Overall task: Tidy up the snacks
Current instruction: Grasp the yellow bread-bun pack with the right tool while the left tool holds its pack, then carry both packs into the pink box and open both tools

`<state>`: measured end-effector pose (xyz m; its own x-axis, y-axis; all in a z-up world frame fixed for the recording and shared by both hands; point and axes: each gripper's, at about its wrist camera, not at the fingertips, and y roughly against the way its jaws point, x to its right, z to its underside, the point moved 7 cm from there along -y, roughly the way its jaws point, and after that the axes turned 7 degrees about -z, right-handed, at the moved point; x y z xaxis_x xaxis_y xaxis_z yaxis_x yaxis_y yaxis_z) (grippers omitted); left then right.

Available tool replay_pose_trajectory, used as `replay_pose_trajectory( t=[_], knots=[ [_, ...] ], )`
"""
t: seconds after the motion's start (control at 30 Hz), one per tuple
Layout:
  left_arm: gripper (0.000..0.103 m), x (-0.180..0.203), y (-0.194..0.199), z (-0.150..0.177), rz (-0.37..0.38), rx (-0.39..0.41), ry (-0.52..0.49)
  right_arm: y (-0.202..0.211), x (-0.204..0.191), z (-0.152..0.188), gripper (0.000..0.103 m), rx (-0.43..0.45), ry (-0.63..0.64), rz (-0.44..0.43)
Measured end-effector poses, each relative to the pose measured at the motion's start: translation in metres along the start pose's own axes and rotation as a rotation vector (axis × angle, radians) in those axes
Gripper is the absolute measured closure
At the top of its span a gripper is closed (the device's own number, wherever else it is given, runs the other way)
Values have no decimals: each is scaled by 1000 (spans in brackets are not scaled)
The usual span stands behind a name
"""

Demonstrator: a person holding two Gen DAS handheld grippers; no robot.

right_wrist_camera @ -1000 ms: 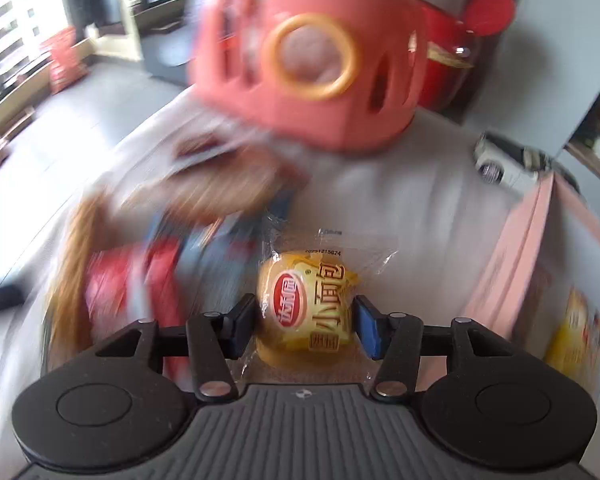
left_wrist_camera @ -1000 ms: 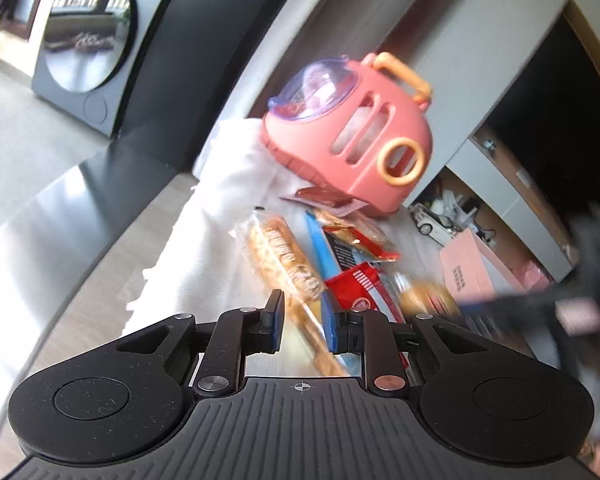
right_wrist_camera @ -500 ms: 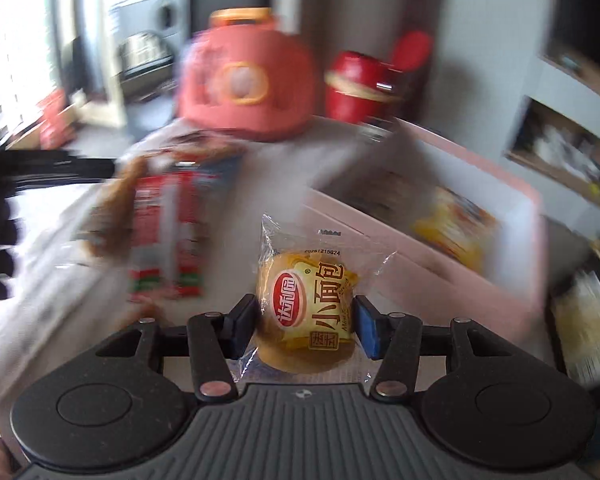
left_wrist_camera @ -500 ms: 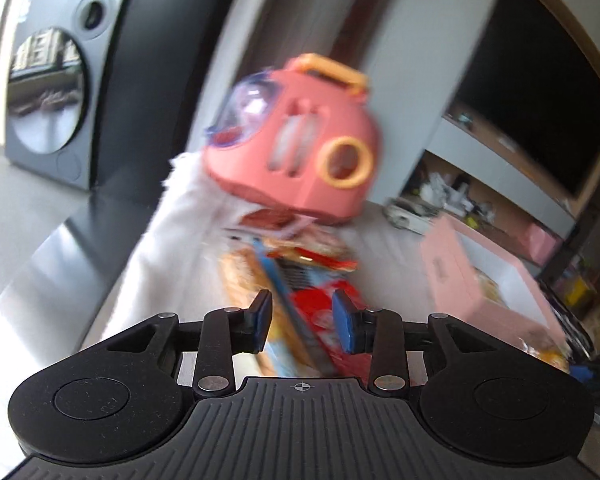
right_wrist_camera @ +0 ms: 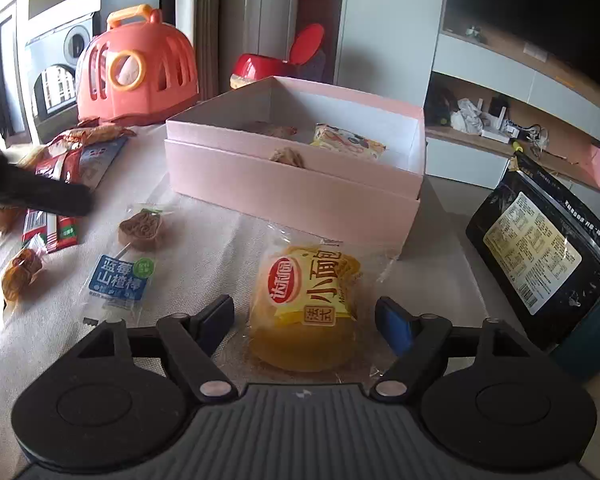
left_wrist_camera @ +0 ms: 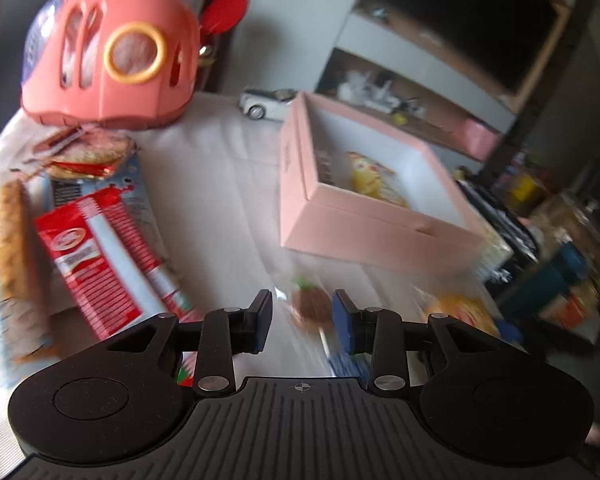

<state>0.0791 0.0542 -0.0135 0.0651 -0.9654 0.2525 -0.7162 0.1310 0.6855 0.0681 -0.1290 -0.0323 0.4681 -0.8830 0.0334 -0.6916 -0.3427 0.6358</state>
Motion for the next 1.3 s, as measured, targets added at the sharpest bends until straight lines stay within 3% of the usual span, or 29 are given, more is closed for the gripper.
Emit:
replay_pose_trajectory(
  t=[0.07,0.2,0.37,0.47,0.57,0.7,0.8,1.03,1.1,1.17,1.3],
  knots=[
    [66,9,-16,-3,-4,-19,-26,-2,4,-1,25,1,-34,-7],
    [63,34,-25,12,-41,-23,-208,-3,14,0,23,0,-104,-27],
    [62,47,-1,41,51,-72,-315,-6,12,0,22,5,-110,-26],
    [63,41,22,57,82,-82,-302,-6,12,1,22,5,-112,-24],
    [63,25,53,61,88,-39,-257,-7,12,1,21,4,-111,-20],
    [63,-10,81,44,-34,27,-191,-8,12,1,19,0,-112,-14],
    [63,-31,79,41,-97,13,-159,-8,12,1,19,-1,-113,-11],
    [63,-36,53,55,-123,-26,-184,-9,11,1,17,-3,-116,-8],
    [64,-33,47,59,-116,-33,-186,-10,11,1,13,-7,-116,-21],
    [74,-27,45,60,-99,-27,-187,-12,11,1,10,-14,-113,-33],
    [73,-8,39,65,-25,-46,-191,-14,9,1,0,-47,-94,-79]
  ],
)
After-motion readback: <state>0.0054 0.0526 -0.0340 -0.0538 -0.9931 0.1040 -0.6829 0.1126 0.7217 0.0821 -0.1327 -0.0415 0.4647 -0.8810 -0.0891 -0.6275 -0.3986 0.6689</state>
